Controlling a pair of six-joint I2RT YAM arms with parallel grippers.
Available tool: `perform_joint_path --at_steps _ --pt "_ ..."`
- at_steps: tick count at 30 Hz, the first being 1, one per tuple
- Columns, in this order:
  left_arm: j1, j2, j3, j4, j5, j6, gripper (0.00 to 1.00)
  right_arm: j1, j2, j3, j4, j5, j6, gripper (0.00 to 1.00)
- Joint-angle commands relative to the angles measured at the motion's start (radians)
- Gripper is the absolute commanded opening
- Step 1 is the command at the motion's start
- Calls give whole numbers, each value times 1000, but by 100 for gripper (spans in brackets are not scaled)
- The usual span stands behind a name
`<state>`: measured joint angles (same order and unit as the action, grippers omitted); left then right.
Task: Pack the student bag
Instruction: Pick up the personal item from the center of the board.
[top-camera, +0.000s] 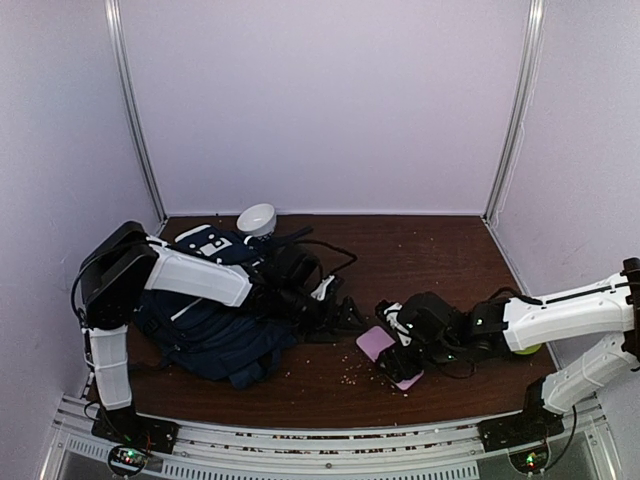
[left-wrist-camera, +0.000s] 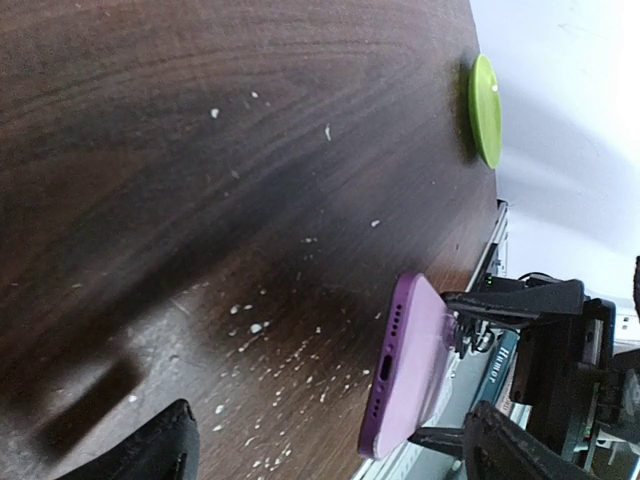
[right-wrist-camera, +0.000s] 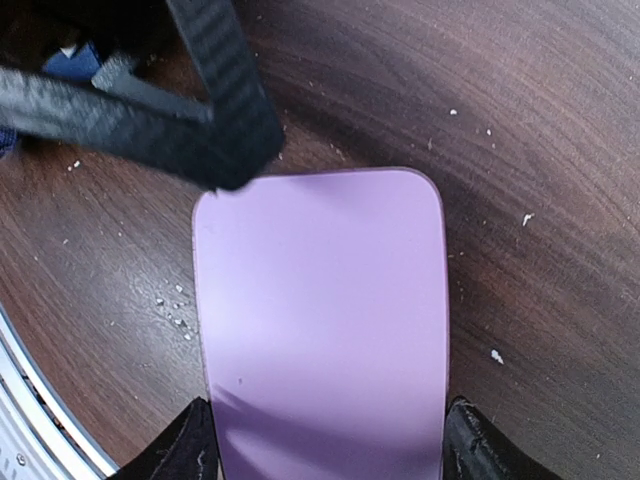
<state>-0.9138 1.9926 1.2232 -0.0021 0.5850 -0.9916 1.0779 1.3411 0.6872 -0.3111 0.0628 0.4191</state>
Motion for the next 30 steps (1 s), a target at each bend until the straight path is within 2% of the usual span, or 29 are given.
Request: perform_joint_path --at_steps 1,17,30 --pt "-11 25 32 105 58 -43 94 5 -26 9 56 41 0 43" --pt "-21 65 -5 330 148 -166 65 8 -49 16 89 50 -19 42" --pt "-25 77 -16 383 160 -196 41 10 -50 41 101 84 -38 41"
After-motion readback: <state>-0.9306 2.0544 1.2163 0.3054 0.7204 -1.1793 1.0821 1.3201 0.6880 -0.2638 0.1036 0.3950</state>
